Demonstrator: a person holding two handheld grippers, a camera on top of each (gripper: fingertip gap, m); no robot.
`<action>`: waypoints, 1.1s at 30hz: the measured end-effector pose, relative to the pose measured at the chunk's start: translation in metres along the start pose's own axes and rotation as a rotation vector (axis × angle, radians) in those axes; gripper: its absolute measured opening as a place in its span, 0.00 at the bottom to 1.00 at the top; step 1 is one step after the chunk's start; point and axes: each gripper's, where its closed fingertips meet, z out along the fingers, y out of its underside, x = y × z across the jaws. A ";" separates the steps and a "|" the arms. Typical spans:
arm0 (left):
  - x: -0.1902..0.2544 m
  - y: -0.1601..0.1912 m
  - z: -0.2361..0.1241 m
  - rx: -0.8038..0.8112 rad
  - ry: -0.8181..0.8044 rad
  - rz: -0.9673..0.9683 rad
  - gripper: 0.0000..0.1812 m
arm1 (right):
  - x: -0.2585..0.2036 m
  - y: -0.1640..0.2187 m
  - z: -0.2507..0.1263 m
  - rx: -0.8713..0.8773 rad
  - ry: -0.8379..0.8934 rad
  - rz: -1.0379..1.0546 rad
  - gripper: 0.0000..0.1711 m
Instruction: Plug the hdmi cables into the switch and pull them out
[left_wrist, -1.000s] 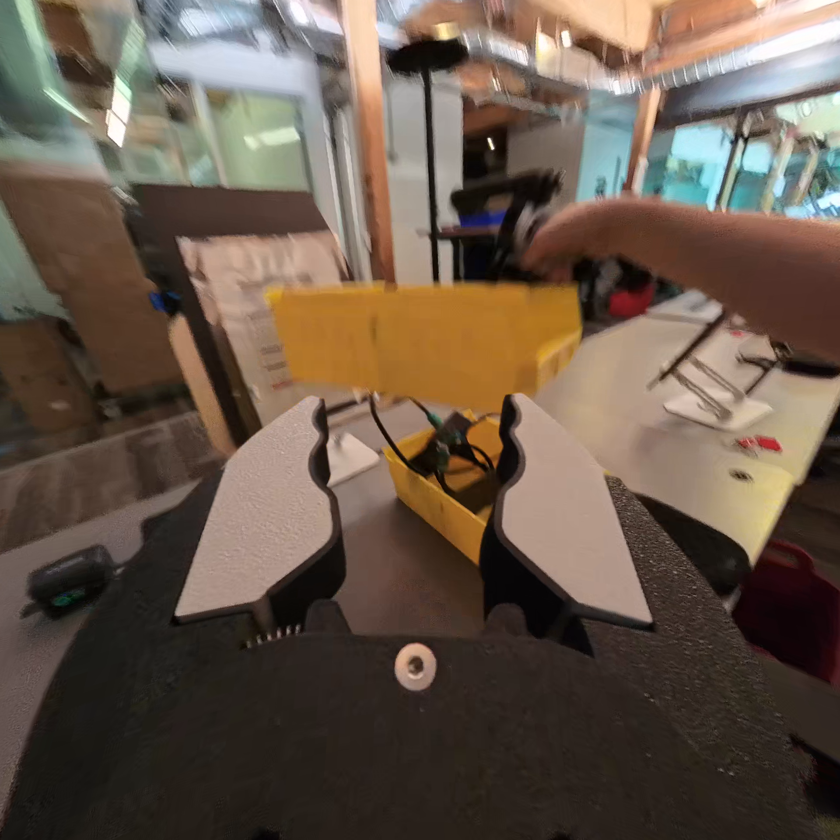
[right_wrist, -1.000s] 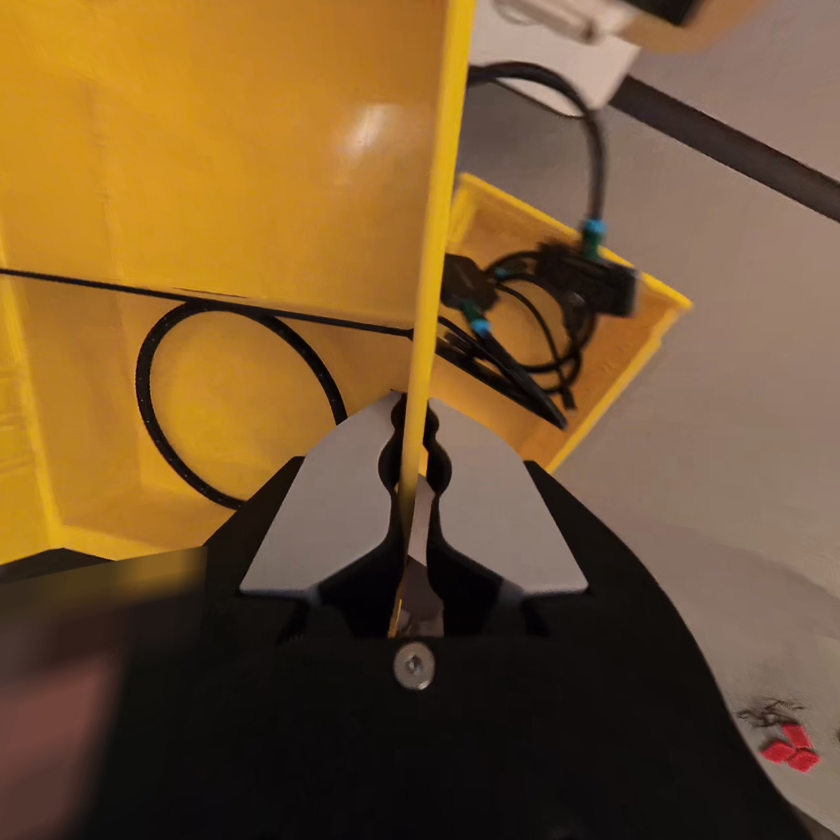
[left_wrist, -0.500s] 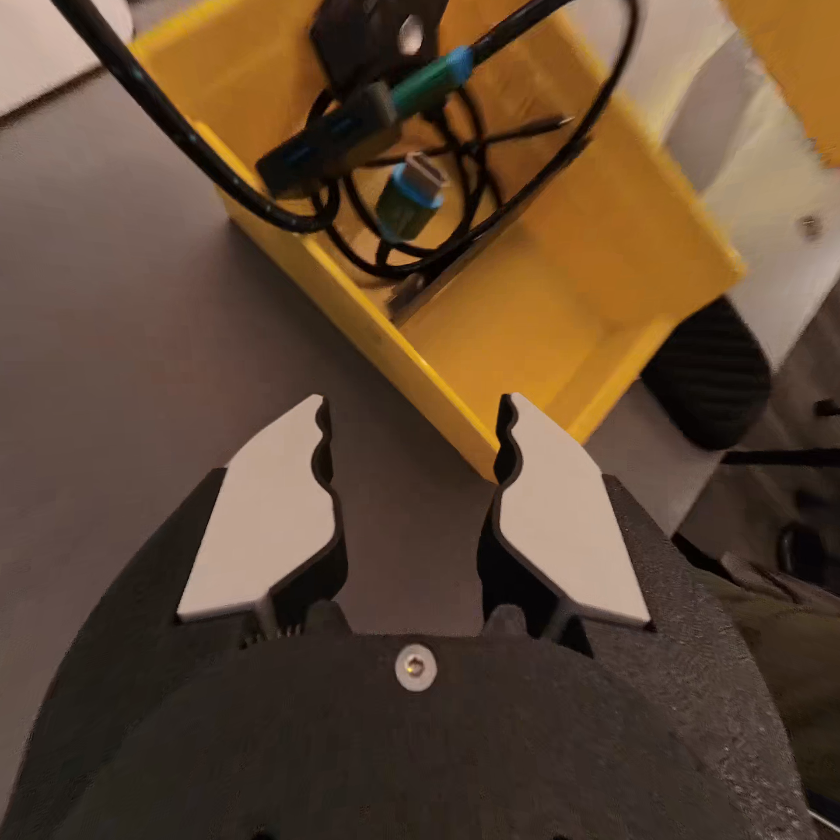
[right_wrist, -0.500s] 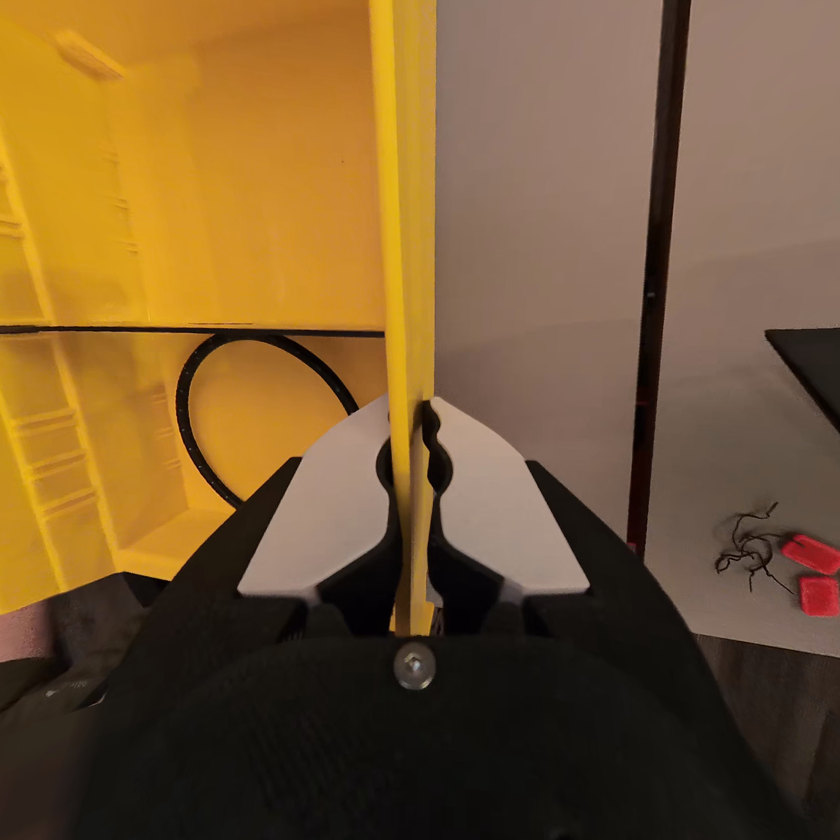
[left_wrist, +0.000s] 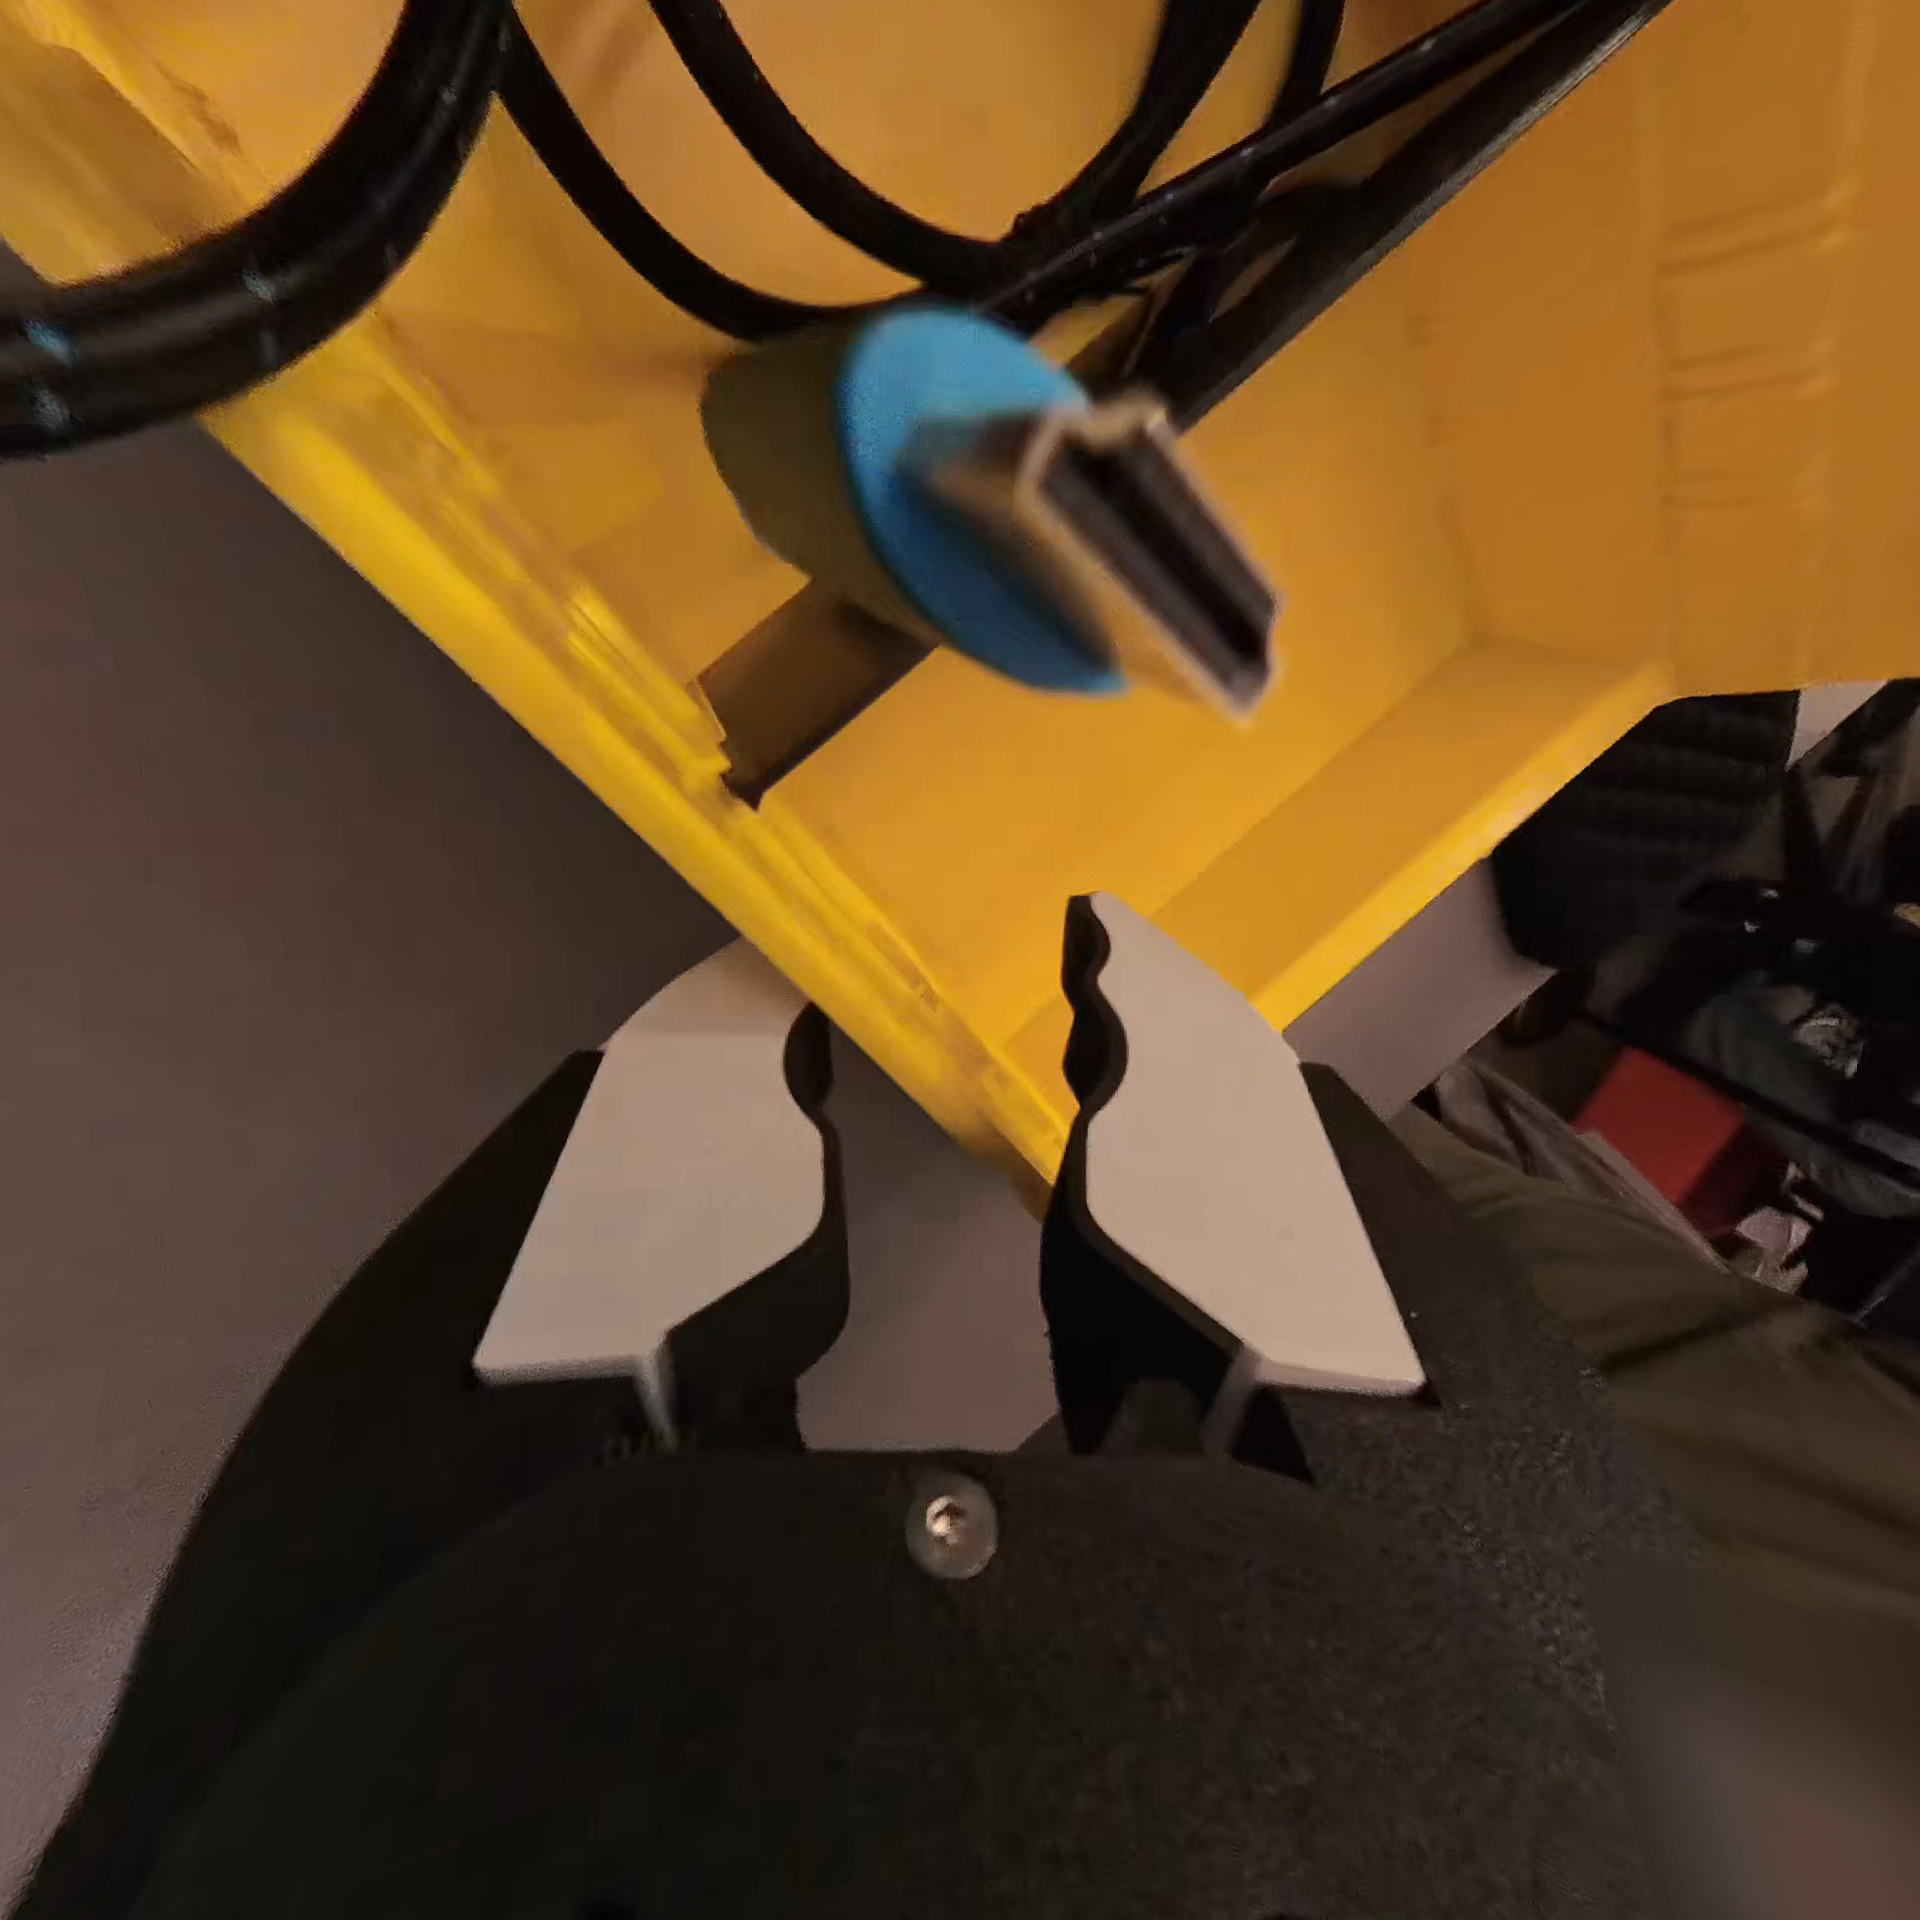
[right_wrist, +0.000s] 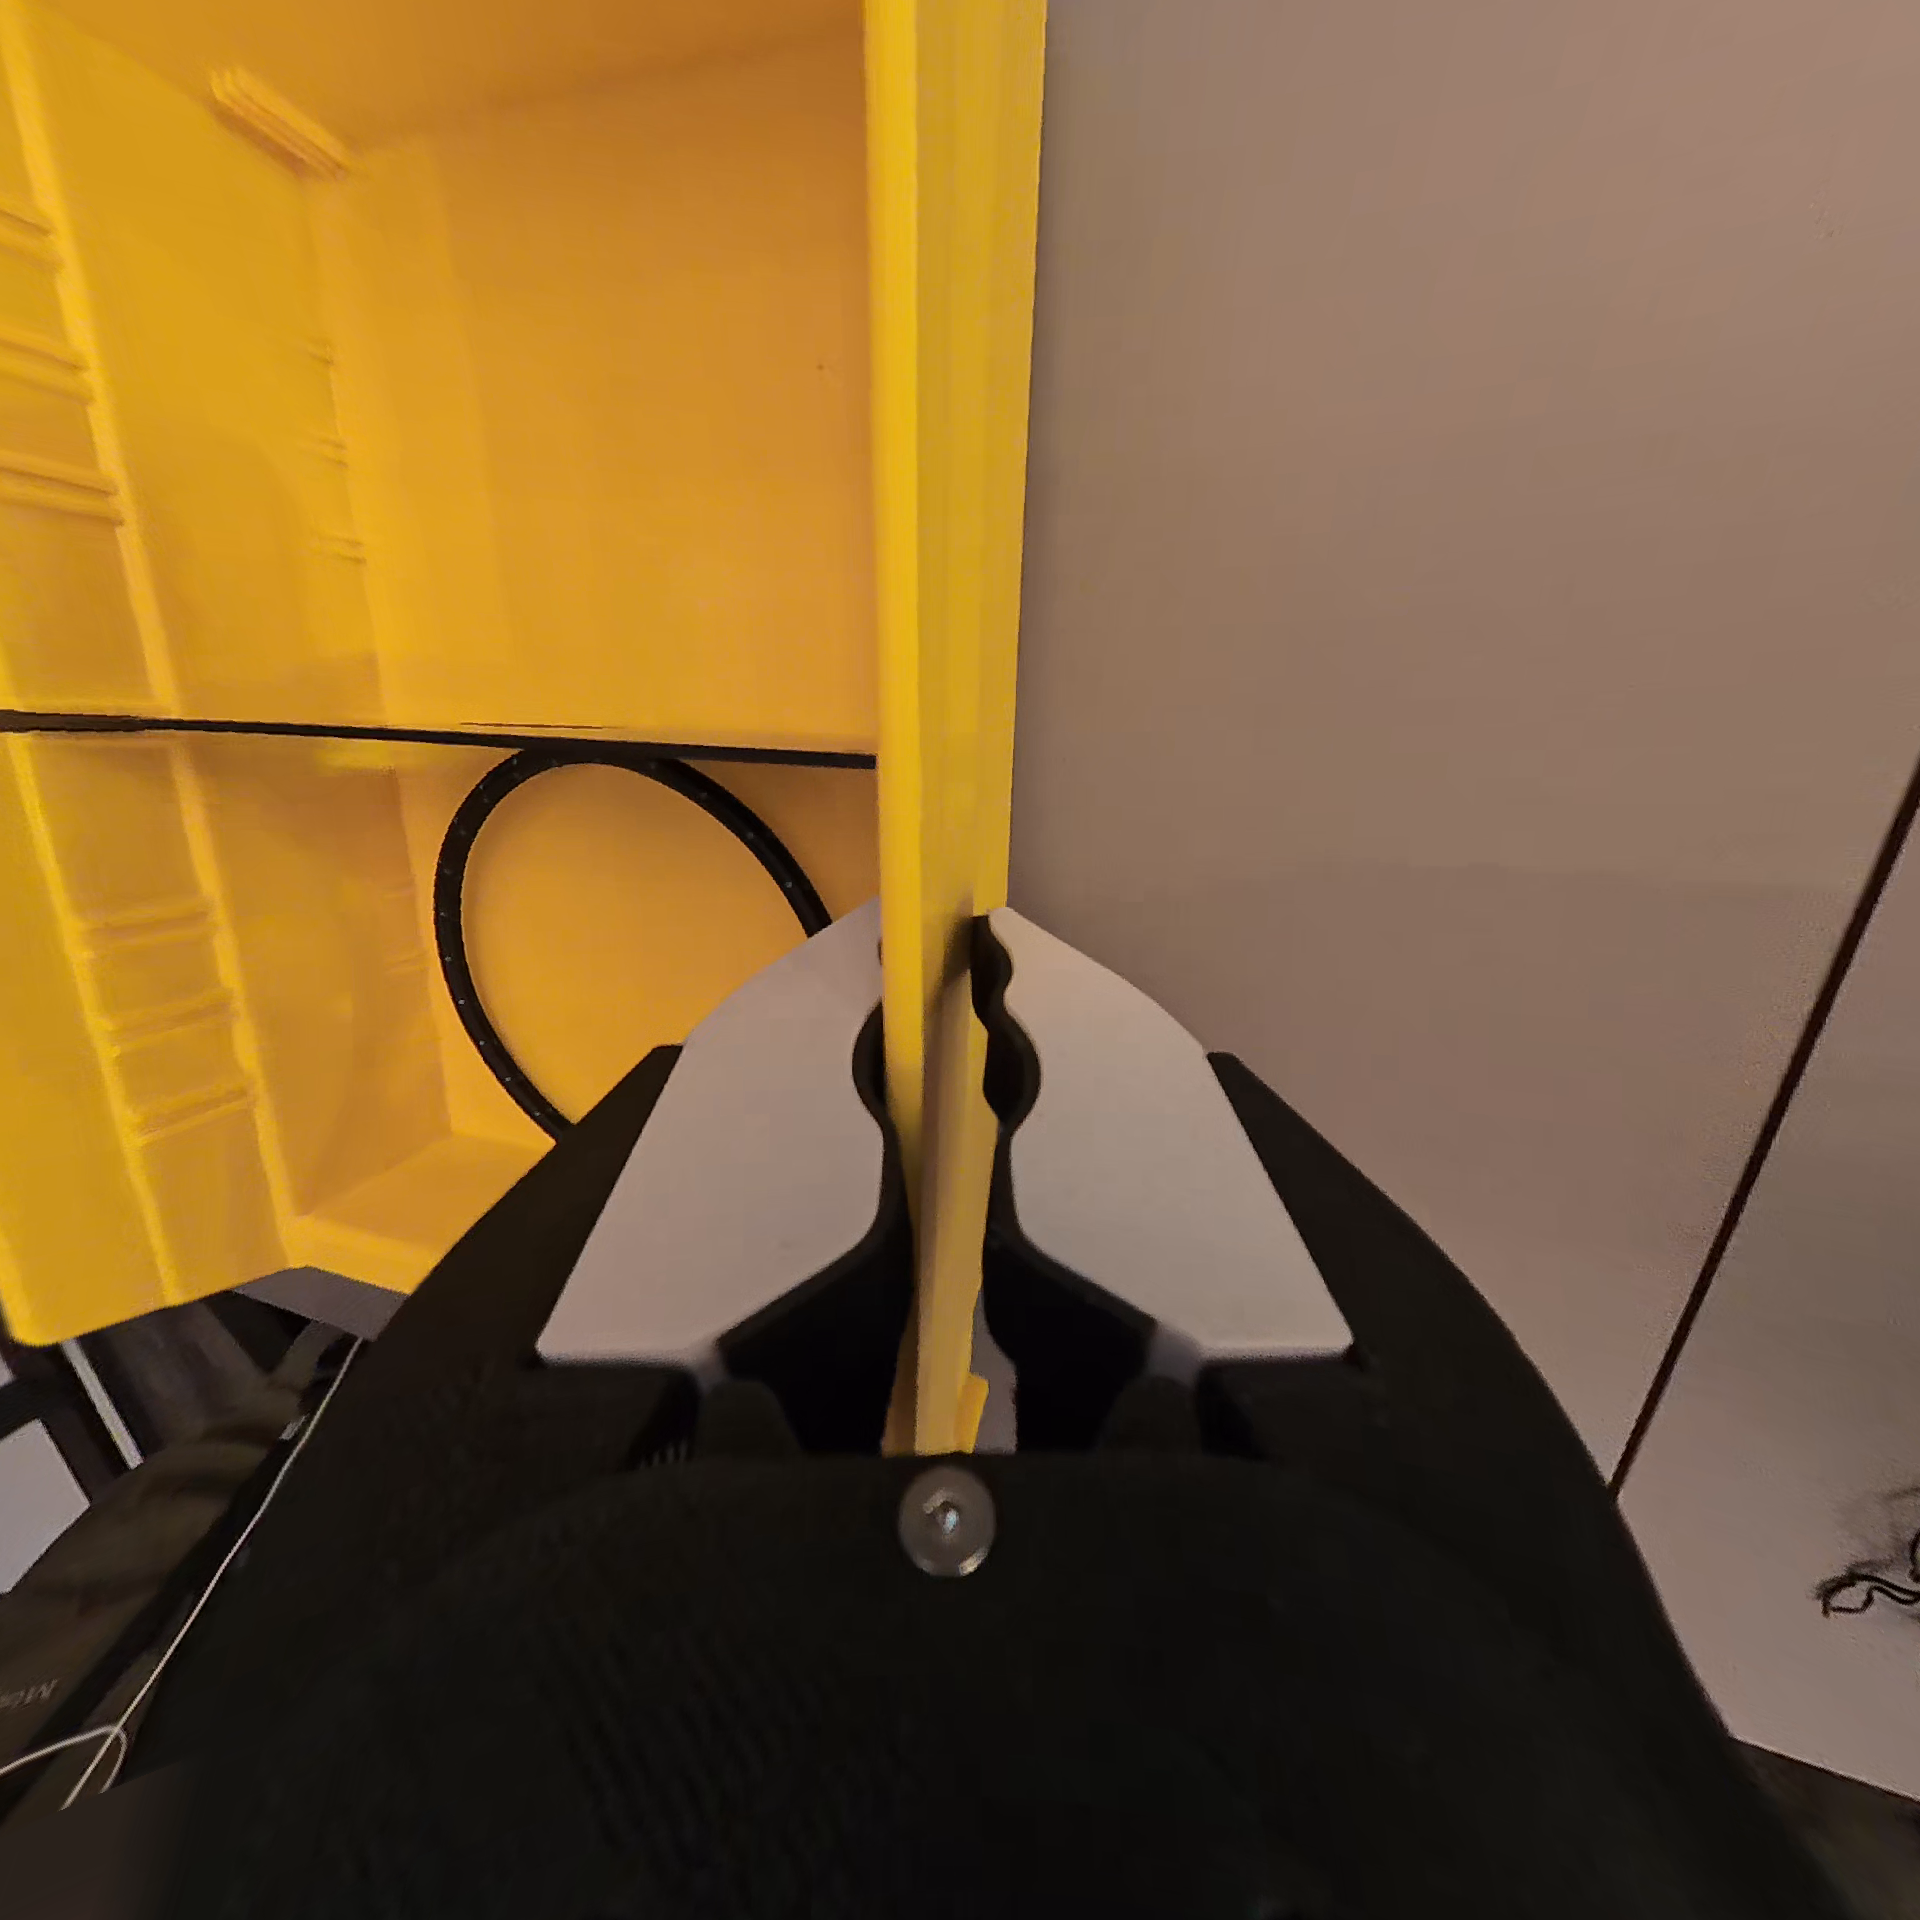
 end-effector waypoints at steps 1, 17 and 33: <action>-0.001 0.001 -0.001 -0.024 0.002 -0.001 0.21 | -0.002 -0.001 0.002 0.000 0.007 -0.004 0.06; -0.196 0.039 -0.097 0.237 0.024 -0.341 0.09 | -0.088 -0.003 0.048 0.064 -0.033 -0.048 0.08; -0.325 0.164 -0.169 0.491 0.037 -0.679 0.09 | -0.094 -0.003 0.049 0.061 0.034 -0.015 0.06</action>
